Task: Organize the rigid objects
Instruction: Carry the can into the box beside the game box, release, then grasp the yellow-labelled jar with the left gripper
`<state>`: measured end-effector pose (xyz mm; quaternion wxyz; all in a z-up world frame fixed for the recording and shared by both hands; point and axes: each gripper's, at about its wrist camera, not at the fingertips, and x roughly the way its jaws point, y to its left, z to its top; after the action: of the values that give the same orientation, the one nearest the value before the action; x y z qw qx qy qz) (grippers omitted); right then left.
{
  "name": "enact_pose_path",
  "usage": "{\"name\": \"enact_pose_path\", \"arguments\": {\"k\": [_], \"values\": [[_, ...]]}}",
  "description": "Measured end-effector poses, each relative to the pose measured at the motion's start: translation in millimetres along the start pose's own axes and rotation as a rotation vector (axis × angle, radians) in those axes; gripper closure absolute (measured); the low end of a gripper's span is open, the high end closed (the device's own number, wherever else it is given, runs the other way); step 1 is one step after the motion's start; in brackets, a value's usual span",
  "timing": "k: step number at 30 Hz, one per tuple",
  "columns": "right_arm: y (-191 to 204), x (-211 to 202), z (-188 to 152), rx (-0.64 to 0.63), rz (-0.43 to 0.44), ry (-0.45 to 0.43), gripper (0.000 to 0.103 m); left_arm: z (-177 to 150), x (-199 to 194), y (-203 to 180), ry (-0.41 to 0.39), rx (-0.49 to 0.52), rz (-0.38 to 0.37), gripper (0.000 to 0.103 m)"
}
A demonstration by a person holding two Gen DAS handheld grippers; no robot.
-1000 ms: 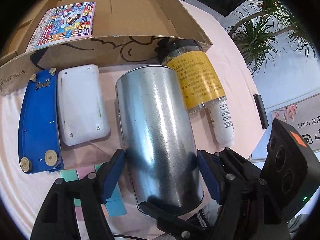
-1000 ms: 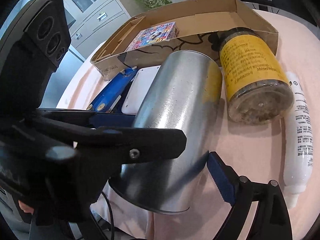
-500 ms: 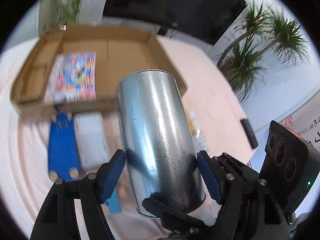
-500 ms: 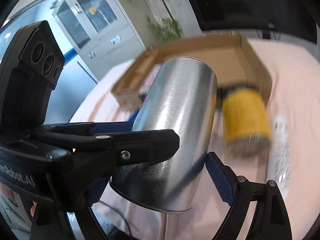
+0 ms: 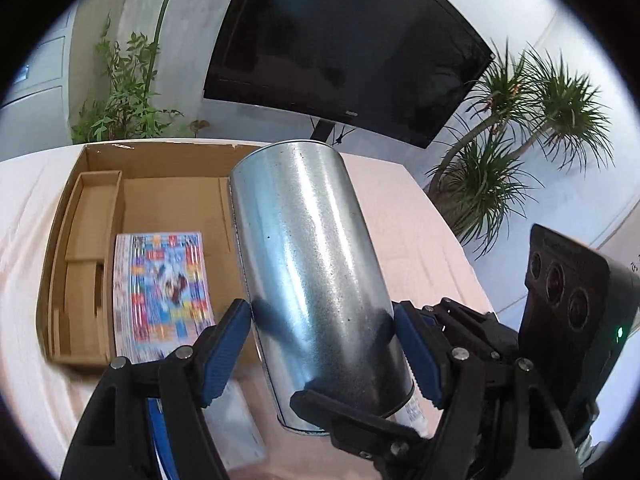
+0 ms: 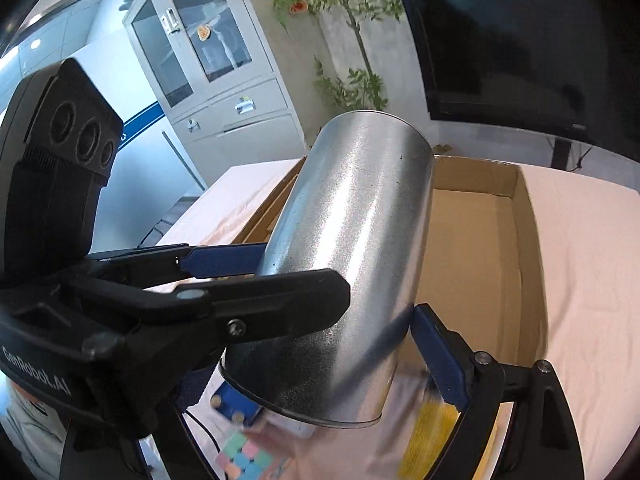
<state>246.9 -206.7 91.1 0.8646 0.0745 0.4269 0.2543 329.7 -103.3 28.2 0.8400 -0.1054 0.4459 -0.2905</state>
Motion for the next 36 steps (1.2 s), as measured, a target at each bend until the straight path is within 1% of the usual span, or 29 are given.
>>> {"name": "enact_pose_path", "arguments": {"k": [2, 4, 7, 10, 12, 13, 14, 15, 16, 19, 22, 24, 25, 26, 27, 28, 29, 30, 32, 34, 36], "values": [[-12.1, 14.4, 14.0, 0.019, 0.021, 0.030, 0.013, 11.7, 15.4, 12.9, 0.027, -0.021, -0.009, 0.030], [-25.6, 33.2, 23.9, 0.035, 0.031, 0.064, 0.014, 16.5, 30.8, 25.1, 0.051, -0.050, -0.013, 0.030], [-46.7, 67.7, 28.7, 0.063, 0.035, 0.111, 0.017, 15.0, 63.2, 46.0, 0.114, -0.104, -0.019, 0.030], [-70.1, 105.3, 21.2, 0.133, 0.035, 0.163, 0.021, 6.2, 97.7, 66.7, 0.192, -0.166, -0.029, 0.030], [-81.9, 127.9, 7.2, 0.173, 0.030, 0.205, 0.021, -2.2, 117.9, 77.7, 0.245, -0.190, -0.026, 0.032], [-86.4, 138.5, 0.9, 0.193, 0.021, 0.231, 0.021, -8.0, 127.6, 82.3, 0.271, -0.198, -0.025, 0.036], [-89.9, 149.0, -6.4, 0.211, 0.005, 0.258, 0.021, -12.9, 134.5, 85.0, 0.292, -0.200, -0.020, 0.037], [-92.6, 156.4, -13.1, 0.227, -0.010, 0.281, 0.021, -15.0, 135.8, 86.6, 0.288, -0.207, -0.028, 0.037], [-93.1, 157.8, -17.5, 0.230, -0.012, 0.269, 0.020, -15.5, 135.1, 87.1, 0.286, -0.210, -0.032, 0.037], [-92.1, 158.0, -19.9, 0.243, -0.006, 0.268, 0.019, -17.3, 131.4, 87.3, 0.289, -0.205, -0.019, 0.038], [-90.3, 145.0, -23.3, 0.254, 0.041, 0.253, 0.020, -21.8, 119.5, 89.9, 0.275, -0.207, -0.004, 0.040], [-88.2, 121.0, -31.0, 0.233, 0.058, 0.204, 0.020, -24.4, 100.0, 91.8, 0.222, -0.194, 0.041, 0.040], [-85.9, 105.1, -35.0, 0.222, 0.046, 0.172, 0.020, -26.8, 84.7, 88.7, 0.174, -0.177, 0.058, 0.039], [-85.3, 83.8, -43.0, 0.211, 0.017, 0.129, 0.019, -28.7, 69.5, 84.9, 0.131, -0.160, 0.065, 0.037], [-87.2, 68.1, -51.2, 0.203, -0.009, 0.094, 0.017, -32.4, 56.8, 80.5, 0.090, -0.140, 0.070, 0.037], [-90.2, 52.6, -61.2, 0.194, -0.031, 0.065, 0.013, -38.9, 44.7, 74.8, 0.059, -0.114, 0.074, 0.035], [-94.3, 38.1, -72.9, 0.193, -0.052, 0.043, 0.012, -46.0, 36.8, 68.1, 0.044, -0.096, 0.074, 0.030], [-100.2, 27.7, -85.1, 0.203, -0.080, 0.034, 0.012, -51.6, 33.7, 63.5, 0.041, -0.088, 0.070, 0.027], [-116.0, 21.5, -106.6, 0.246, -0.140, 0.056, 0.011, -65.0, 32.1, 51.0, 0.056, -0.085, 0.033, 0.027], [-134.6, 24.7, -128.9, 0.319, -0.144, 0.103, 0.011, -78.7, 40.2, 41.4, 0.107, -0.092, -0.013, 0.027], [-145.7, 26.0, -143.5, 0.348, -0.127, 0.121, 0.015, -90.3, 51.3, 36.5, 0.154, -0.107, -0.076, 0.027]]}}
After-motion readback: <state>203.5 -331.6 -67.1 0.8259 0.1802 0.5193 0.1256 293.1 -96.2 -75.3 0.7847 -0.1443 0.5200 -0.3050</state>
